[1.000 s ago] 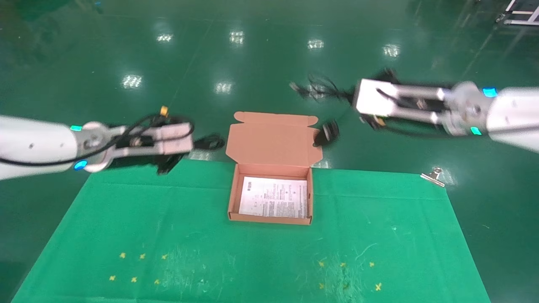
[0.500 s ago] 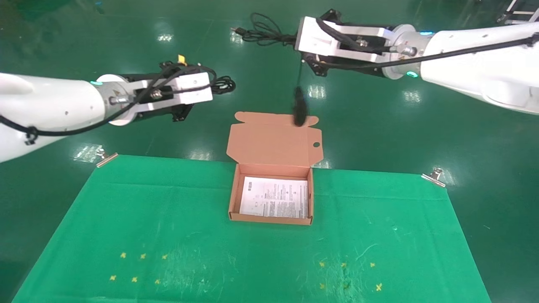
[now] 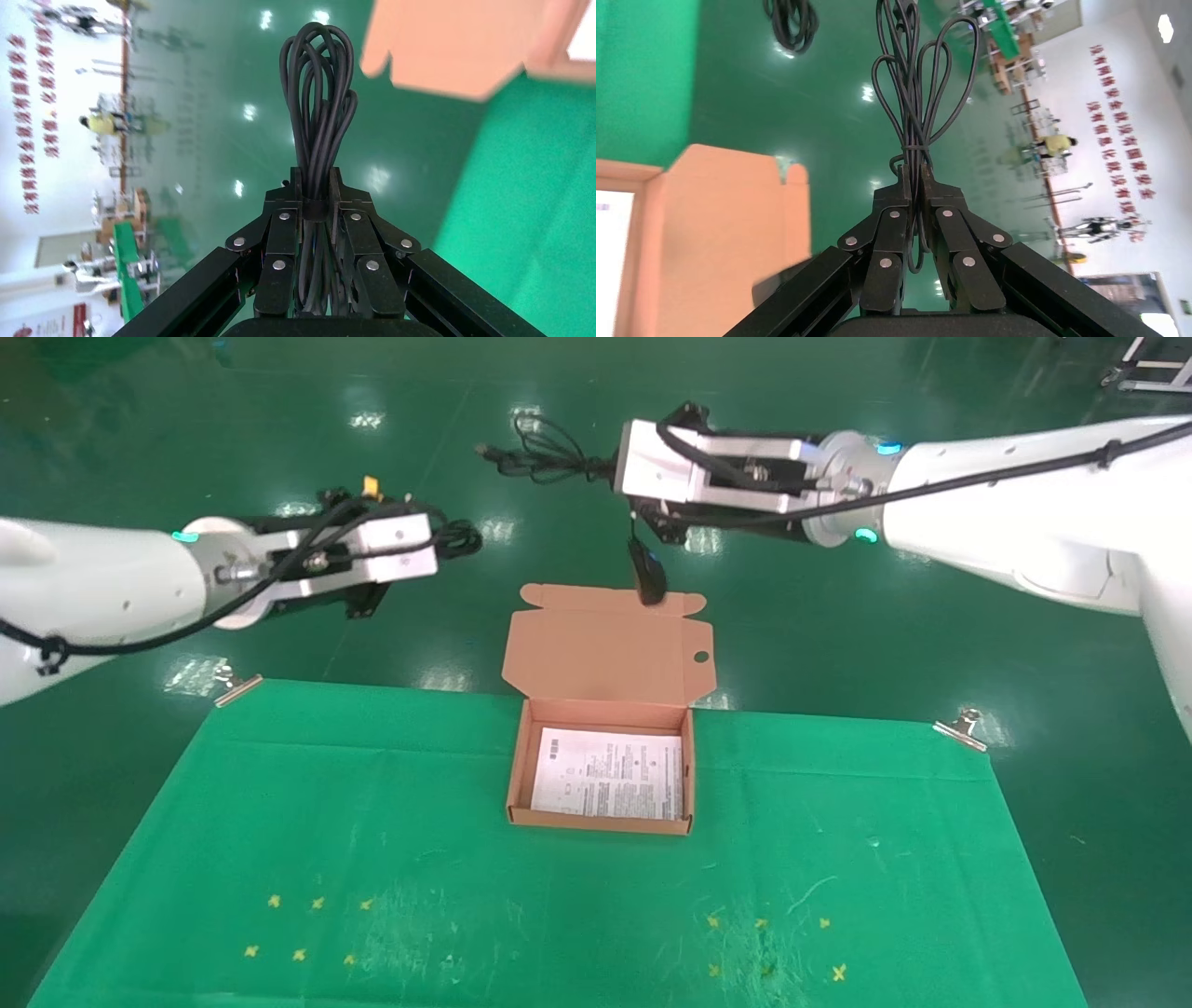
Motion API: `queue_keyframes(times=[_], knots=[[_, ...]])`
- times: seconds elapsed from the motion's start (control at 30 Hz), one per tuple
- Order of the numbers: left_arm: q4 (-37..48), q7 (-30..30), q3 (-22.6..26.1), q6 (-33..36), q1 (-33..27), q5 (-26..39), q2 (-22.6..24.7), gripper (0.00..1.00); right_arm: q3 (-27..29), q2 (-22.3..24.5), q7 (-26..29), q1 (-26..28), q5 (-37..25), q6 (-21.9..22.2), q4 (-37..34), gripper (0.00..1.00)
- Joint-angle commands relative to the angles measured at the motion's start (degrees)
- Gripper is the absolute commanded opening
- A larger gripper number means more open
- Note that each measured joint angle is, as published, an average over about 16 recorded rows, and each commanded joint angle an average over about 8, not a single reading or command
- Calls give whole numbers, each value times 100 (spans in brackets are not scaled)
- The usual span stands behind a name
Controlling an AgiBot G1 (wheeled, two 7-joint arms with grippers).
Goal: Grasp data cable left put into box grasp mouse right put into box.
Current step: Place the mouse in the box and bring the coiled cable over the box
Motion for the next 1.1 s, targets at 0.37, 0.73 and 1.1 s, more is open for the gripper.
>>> queue_keyframes(times=[0.37,0.73,1.1], knots=[[-280,-400,-14,449,258,332,-363,0,-128,-320,-196,-372,61,-199,-497,0],[-327,-544,-49,566,267,436,-450,0,-466,-568,-366,-604,483,-237,-836,0],[-327,-548,-49,568,266,440,-448,0,-1035,-564,-29,-967,1178,309,-1027,0]])
